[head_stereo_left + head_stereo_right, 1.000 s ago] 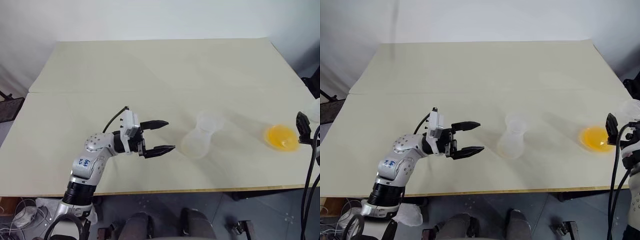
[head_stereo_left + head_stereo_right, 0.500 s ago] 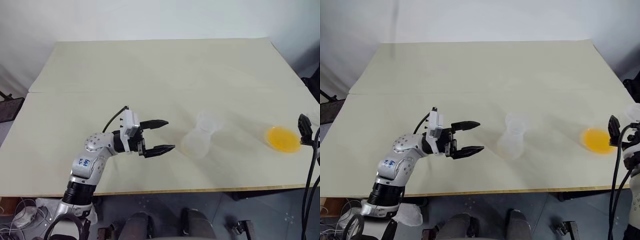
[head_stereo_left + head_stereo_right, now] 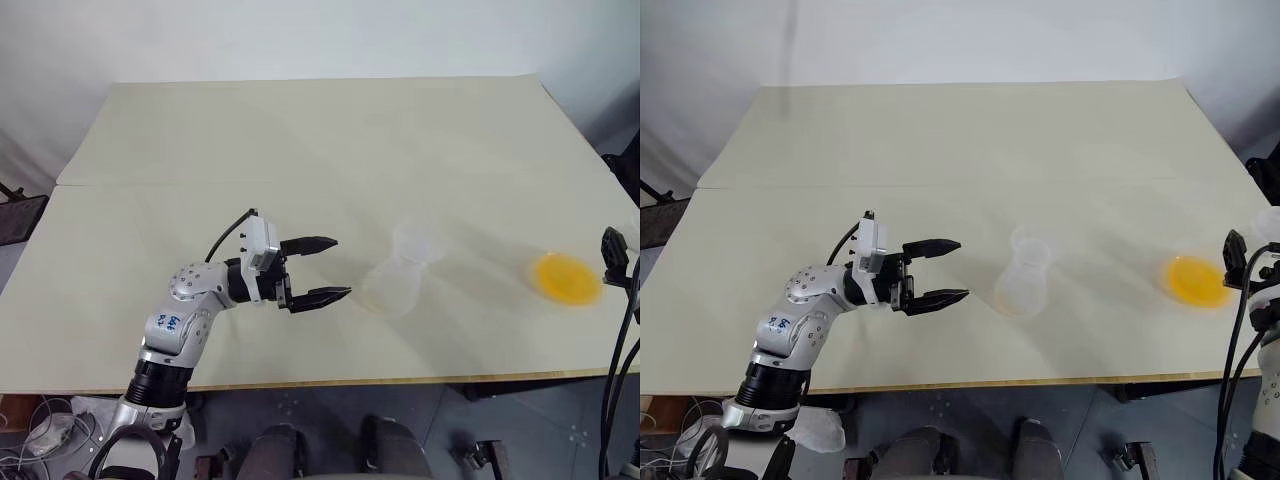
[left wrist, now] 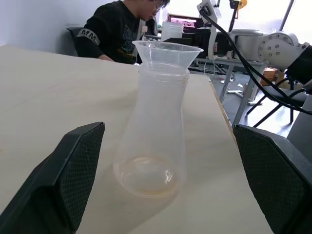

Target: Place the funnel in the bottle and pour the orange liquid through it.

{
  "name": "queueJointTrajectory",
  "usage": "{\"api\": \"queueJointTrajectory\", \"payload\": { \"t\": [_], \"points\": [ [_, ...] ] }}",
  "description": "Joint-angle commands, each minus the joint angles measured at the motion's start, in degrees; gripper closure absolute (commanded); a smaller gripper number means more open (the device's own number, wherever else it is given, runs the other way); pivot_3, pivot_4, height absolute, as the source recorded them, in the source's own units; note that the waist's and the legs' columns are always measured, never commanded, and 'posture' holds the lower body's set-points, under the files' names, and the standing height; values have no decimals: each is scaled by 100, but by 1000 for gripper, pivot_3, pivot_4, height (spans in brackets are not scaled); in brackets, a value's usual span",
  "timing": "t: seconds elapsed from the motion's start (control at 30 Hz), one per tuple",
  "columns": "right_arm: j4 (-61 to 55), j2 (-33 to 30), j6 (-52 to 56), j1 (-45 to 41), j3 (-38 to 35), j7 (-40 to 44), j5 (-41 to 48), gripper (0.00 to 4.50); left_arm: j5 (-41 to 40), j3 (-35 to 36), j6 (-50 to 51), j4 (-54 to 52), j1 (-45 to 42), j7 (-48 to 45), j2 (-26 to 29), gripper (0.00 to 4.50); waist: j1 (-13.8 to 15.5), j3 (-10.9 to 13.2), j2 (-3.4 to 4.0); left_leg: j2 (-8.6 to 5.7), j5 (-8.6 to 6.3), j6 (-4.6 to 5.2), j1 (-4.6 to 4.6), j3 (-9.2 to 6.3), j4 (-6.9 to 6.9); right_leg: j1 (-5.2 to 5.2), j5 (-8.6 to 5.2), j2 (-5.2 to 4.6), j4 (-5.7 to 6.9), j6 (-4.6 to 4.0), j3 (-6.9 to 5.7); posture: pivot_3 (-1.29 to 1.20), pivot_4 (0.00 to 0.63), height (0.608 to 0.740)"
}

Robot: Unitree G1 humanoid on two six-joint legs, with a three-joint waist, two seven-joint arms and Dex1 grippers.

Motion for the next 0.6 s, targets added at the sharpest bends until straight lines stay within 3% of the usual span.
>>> {"api": "queueJointTrajectory", "payload": {
  "t": [0.03,0.1,0.27,0.33,0.6],
  "points": [
    [101,-177,-251,-114,-83,30,-64,0,-84,61,-85,-78,-97,-7,13,21,-1,0,0,0,0,0,0,0,0,0,0,0,0,0,0,0,150,740],
    [221,-189,-328,-189,-81,41,-94,0,-81,59,-91,-57,-125,-2,4,21,-1,0,0,0,0,0,0,0,0,0,0,0,-2,0,0,0,150,740],
    [334,-170,-500,-253,-108,87,-105,1617,-80,60,-102,-32,-141,-10,5,0,1,0,0,0,0,0,-1,-1,0,0,0,0,-2,0,-1,0,150,740],
    [285,-150,-474,-208,-131,111,-53,2060,-84,63,-98,-33,-141,-5,4,0,5,0,0,0,0,0,-2,-1,0,1,0,0,-3,0,-2,0,150,740],
    [-336,-52,-343,167,-211,163,151,2060,-112,72,-94,-106,-67,-29,29,0,8,0,0,1,0,0,-4,-3,0,0,0,0,-5,0,-3,0,150,740]
  ]
}}
